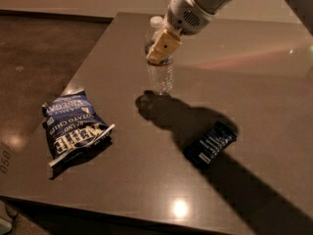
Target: Knock water bottle over
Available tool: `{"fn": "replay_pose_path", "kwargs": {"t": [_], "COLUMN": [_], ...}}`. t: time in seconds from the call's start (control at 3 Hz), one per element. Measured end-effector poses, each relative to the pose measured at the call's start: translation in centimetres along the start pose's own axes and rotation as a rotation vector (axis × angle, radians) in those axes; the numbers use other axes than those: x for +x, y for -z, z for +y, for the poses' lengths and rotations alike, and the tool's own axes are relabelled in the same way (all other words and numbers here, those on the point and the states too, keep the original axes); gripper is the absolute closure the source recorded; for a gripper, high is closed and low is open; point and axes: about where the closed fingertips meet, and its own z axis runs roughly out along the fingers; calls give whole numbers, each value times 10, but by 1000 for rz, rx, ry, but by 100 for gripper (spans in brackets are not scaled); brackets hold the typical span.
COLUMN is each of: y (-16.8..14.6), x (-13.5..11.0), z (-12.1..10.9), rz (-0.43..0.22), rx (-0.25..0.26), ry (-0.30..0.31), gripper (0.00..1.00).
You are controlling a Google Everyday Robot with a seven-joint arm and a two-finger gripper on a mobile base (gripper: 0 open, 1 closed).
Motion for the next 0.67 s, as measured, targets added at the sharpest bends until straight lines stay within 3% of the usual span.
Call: {"fn": "replay_pose_path", "kwargs": {"t": [0.33, 0.67], "y": [15, 36], "x": [8, 24], "z": [-1, 0], "rz": [160, 381], "rx": [40, 109], "ry": [27, 65], "gripper": [100, 100]}}
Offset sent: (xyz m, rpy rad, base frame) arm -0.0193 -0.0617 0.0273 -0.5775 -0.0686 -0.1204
